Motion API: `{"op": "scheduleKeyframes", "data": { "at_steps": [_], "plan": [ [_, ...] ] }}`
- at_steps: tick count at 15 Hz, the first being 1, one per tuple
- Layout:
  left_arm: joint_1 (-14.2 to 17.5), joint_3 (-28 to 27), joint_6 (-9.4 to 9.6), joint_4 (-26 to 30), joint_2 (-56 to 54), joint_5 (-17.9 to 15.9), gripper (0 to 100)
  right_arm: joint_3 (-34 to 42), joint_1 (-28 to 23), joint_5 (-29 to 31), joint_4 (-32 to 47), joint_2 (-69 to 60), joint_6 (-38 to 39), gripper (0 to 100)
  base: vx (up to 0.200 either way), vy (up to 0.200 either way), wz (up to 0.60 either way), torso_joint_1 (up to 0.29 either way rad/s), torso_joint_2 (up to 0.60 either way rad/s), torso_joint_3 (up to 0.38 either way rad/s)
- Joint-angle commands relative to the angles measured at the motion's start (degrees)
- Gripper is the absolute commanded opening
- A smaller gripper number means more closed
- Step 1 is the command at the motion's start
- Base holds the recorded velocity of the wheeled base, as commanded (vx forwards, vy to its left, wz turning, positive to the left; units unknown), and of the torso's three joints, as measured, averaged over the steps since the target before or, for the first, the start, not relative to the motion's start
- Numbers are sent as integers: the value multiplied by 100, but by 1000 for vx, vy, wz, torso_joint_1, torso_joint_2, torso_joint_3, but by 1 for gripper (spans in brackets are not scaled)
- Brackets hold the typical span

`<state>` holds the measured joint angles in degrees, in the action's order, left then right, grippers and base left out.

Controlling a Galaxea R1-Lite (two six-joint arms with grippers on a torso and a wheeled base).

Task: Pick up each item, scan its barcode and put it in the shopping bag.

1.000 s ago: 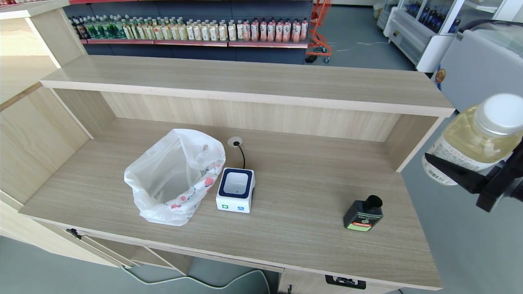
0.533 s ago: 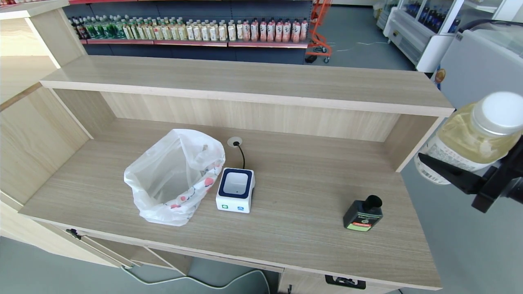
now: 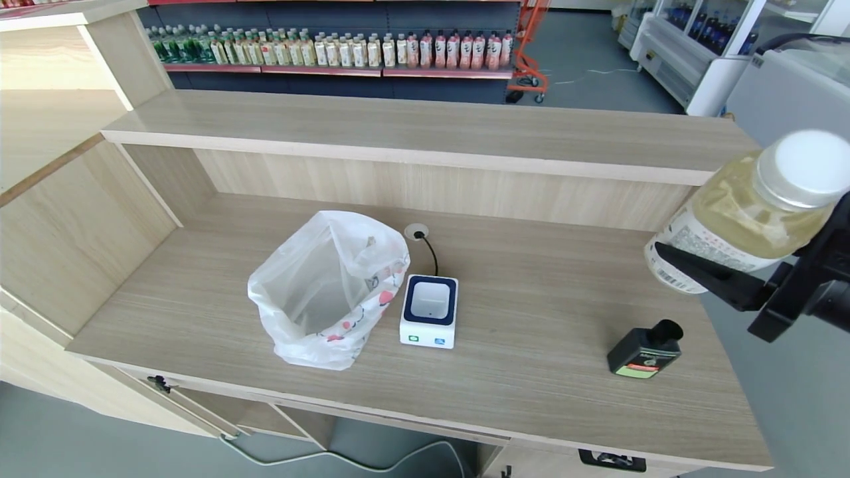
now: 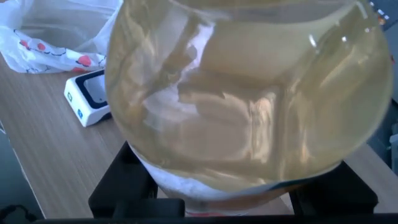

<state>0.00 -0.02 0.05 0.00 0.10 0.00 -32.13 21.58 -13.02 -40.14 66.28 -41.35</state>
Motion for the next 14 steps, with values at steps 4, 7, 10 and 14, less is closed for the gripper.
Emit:
{"op": "scheduleKeyframes", "data": {
  "at_steps": [4,7,10,14],
  "plan": [
    [0,2,4,0,-1,0,100,-162,13,-34,-187,851,224,0,0,200,0,1,6,2],
    [0,-6,4,0,-1,0,100,-399,-4,-377,-1294,2056,268,0,0,200,0,4,2,5],
    [0,2,4,0,-1,0,100,-715,-40,-702,-2217,3154,285,0,0,67,0,-2,2,-1],
    [0,2,4,0,-1,0,100,-1172,-303,-1361,-2613,3910,329,0,0,0,0,0,0,0]
  ]
}}
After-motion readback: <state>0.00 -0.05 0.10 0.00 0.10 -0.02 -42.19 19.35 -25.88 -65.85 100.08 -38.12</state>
